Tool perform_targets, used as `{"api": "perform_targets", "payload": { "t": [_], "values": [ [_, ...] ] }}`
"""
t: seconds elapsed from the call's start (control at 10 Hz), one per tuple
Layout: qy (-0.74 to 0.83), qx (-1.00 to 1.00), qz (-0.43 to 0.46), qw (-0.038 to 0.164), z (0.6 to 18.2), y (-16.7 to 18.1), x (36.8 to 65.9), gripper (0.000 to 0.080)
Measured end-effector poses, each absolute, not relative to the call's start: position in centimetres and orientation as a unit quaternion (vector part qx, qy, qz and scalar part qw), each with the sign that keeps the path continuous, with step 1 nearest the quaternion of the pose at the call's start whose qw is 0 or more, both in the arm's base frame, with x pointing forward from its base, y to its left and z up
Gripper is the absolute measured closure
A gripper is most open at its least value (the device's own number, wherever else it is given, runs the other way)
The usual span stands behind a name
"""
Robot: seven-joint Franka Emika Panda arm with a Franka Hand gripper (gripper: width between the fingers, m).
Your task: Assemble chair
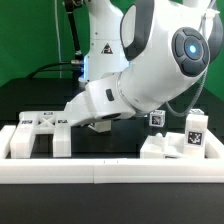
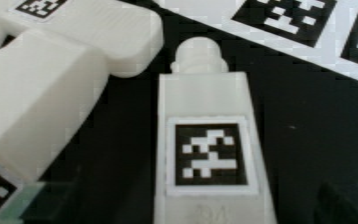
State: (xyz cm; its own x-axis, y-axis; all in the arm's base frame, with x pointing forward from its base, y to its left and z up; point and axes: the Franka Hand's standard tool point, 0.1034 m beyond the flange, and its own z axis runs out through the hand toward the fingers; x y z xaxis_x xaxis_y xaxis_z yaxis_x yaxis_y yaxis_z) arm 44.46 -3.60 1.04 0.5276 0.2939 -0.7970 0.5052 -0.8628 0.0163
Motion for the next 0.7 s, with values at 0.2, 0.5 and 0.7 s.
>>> {"api": "perform_targets", "payload": {
  "t": [0.2,0.5,0.7],
  "values": [
    [0.231,0.865,-0.429,0.124,0.92,-3.63,44.38,0.0274],
    [0.231,0.864,-0.429,0.124,0.89,-3.62,44.37,0.0509],
    [0.231,0.864,-0.429,0.124,0.90,-3.61,44.39,0.0509]
  ]
}}
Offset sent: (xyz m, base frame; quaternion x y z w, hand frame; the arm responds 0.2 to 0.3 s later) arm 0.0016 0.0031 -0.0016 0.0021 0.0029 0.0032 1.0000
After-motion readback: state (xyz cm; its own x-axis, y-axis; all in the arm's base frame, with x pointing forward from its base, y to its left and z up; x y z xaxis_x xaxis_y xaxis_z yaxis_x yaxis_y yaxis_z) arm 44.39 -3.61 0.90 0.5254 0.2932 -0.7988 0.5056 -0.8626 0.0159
